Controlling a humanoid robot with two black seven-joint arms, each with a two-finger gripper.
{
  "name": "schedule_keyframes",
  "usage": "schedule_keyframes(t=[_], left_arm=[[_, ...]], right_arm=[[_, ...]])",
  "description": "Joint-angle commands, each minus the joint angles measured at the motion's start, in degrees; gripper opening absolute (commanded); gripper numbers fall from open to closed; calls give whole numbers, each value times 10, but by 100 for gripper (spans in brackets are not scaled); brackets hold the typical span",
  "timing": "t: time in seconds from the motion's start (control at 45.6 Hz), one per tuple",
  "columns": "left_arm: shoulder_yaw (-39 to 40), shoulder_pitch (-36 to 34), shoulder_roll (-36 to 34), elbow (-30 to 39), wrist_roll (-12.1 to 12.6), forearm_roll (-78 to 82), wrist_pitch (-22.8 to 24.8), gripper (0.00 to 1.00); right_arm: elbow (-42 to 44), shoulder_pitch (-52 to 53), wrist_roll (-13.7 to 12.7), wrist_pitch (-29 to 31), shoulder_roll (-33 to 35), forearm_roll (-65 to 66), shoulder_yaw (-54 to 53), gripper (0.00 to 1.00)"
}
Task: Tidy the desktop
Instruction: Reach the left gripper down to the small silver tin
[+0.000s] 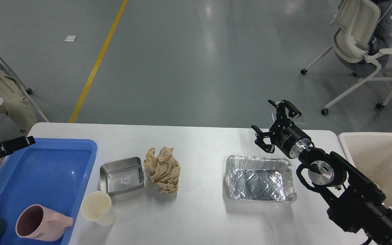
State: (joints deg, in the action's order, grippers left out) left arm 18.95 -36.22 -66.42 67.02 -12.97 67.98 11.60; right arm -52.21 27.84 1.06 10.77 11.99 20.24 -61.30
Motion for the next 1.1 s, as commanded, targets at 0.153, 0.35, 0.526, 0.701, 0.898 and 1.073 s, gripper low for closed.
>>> schedule_keyframes(t=[0.153, 0.35, 0.526, 0.701, 0.898, 1.073], left_arm=[[-1, -68, 41, -3, -70, 235, 81, 97], [-5, -142, 99, -3, -78, 333, 198, 97], [-68, -177, 164, -1, -83, 433, 210, 97], [-116, -185, 232, -1, -92, 489, 201, 96], [-155, -199, 295, -7, -96, 537, 200, 94], [-187, -211, 329, -13, -96, 543, 199, 93]], right_arm=[[-4, 6, 1, 1, -5, 0, -1, 100], [-4, 6, 4, 1, -10, 1, -1, 100], [-5, 6, 4, 1, -10, 0, -3, 100], [-12, 4, 4, 0, -10, 1, -8, 100], [-14, 1, 5, 0, -9, 0, -9, 100], [-22, -2, 5, 1, -8, 0, -13, 100]])
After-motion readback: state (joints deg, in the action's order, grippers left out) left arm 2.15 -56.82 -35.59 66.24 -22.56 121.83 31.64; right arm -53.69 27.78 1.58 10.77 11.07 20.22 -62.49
